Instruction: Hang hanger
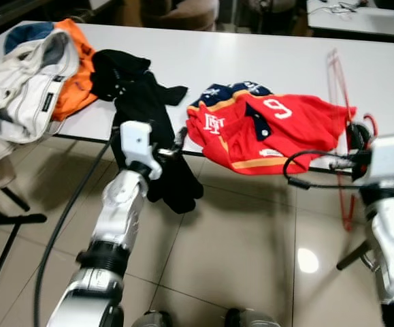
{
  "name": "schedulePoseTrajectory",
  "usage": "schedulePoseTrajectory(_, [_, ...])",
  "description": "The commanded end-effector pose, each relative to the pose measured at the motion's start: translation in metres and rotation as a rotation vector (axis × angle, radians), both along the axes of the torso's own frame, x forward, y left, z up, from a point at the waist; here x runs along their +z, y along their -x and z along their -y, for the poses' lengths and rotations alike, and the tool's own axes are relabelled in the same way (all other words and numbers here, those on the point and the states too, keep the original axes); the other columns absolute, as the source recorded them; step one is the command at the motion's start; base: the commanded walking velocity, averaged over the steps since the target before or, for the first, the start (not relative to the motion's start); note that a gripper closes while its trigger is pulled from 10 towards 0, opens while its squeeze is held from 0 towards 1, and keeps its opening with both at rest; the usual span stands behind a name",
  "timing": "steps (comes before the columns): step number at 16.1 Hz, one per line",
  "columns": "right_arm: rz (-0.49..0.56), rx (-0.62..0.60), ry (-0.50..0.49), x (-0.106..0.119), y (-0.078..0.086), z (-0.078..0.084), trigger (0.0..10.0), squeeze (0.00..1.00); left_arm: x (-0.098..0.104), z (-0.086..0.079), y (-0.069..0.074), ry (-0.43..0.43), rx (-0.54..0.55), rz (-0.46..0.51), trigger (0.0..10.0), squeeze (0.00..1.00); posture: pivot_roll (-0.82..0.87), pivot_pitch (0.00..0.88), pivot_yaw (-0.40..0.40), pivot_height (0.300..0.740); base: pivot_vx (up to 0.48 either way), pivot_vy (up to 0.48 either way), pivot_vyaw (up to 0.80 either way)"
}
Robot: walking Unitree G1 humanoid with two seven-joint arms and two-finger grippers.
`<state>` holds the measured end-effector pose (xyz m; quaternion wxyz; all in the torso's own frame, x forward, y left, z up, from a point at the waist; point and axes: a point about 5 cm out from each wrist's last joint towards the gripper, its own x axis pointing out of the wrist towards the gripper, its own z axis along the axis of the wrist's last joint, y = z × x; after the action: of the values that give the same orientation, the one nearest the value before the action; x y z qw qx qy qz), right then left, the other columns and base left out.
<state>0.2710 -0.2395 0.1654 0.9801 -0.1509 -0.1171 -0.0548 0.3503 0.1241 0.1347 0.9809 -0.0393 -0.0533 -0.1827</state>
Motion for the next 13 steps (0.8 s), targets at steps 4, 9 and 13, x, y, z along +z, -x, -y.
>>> schedulePoseTrajectory(4, [0.130, -0.101, 0.069, -0.003, 0.016, -0.018, 0.0, 0.00, -0.002, 0.027, -0.014, -0.001, -0.135, -0.088, 10.0, 0.00, -0.30, 0.099, 0.060, 0.740, 0.000, 0.000, 0.00])
schedulePoseTrajectory(9, [0.079, -0.107, 0.028, -0.026, 0.024, -0.027, 0.0, 0.00, 0.003, 0.030, -0.012, 0.045, -0.113, -0.018, 10.0, 0.00, -0.31, 0.089, 0.069, 0.740, 0.122, -0.147, 0.00])
schedulePoseTrajectory(13, [0.074, -0.050, 0.026, -0.030, 0.019, -0.037, 0.0, 0.00, 0.001, 0.028, -0.013, 0.048, -0.061, -0.010, 10.0, 0.00, -0.29, 0.088, 0.053, 0.740, 0.317, -0.276, 0.00])
